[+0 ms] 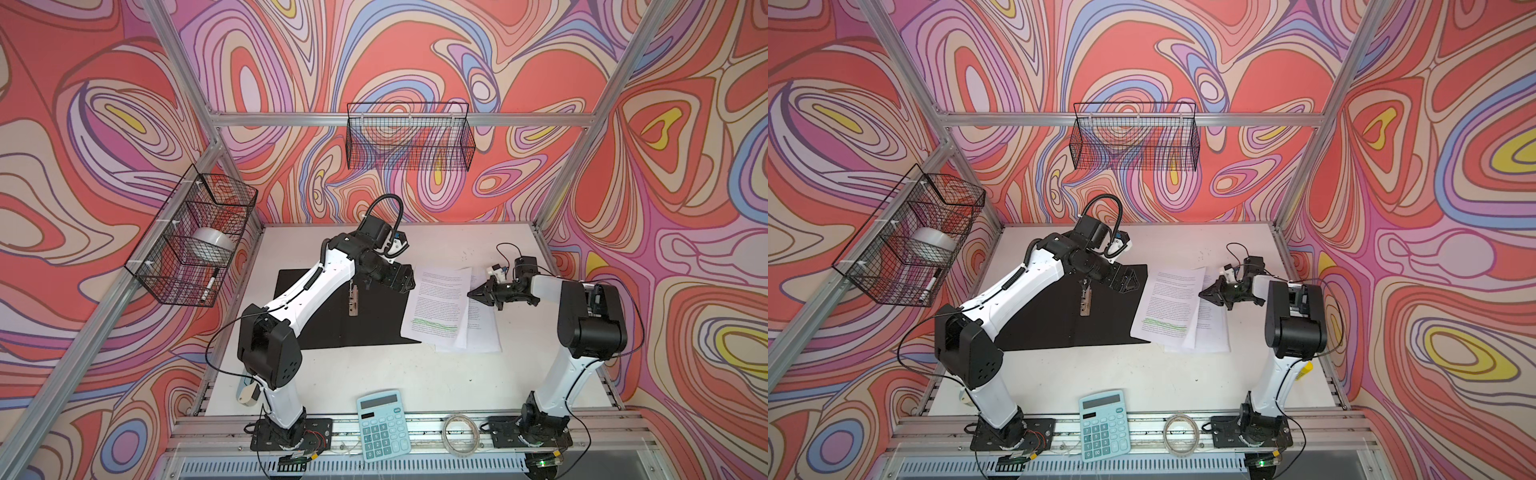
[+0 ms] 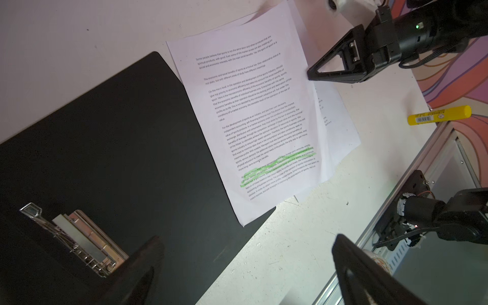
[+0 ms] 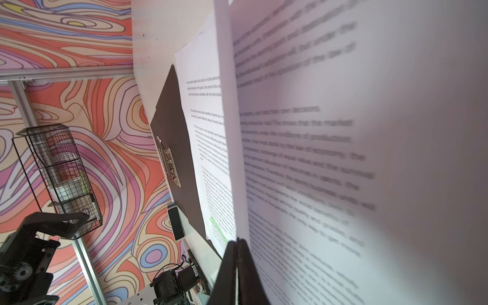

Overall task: Put the files into the folder
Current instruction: 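Slide the top printed sheet with right gripper onto the open folder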

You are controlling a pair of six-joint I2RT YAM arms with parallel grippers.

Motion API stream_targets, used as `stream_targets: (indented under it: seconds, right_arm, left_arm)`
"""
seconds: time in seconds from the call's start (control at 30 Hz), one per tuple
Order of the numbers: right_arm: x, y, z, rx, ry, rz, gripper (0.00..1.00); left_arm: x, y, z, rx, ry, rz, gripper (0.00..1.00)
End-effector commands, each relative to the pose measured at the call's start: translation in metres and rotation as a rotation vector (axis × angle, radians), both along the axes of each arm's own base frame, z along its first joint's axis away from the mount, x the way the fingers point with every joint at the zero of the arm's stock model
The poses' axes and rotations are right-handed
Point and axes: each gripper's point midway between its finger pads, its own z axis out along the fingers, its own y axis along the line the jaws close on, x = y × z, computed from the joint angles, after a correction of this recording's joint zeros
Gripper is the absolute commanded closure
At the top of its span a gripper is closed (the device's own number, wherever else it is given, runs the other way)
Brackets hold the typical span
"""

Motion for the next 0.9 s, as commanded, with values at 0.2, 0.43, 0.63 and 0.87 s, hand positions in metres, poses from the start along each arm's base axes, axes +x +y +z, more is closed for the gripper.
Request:
stream_targets:
  seconds: [0.2,0.43,0.63,0.87]
  right_arm:
    - [0.020,0.049,0.010,-0.029,-0.035,0.085,1.00]
    - [0.038,0.073,-0.001,-0.065,-0.023,0.132,1.00]
    - [0.048,0.093,-0.012,-0.107,-0.007,0.204,1.00]
    - [0.051,0.120,-0.019,-0.109,0.012,0.270,1.00]
  left_arm:
    - [0.021,0.041,0.034,0.101,-0.152,0.094,0.00]
    - [0.034,0.081,0.049,0.044,-0.141,0.216,0.00]
    - [0.040,0.103,0.055,0.022,-0.149,0.281,0.00]
    - [0.039,0.105,0.053,0.017,-0.143,0.285,0.00]
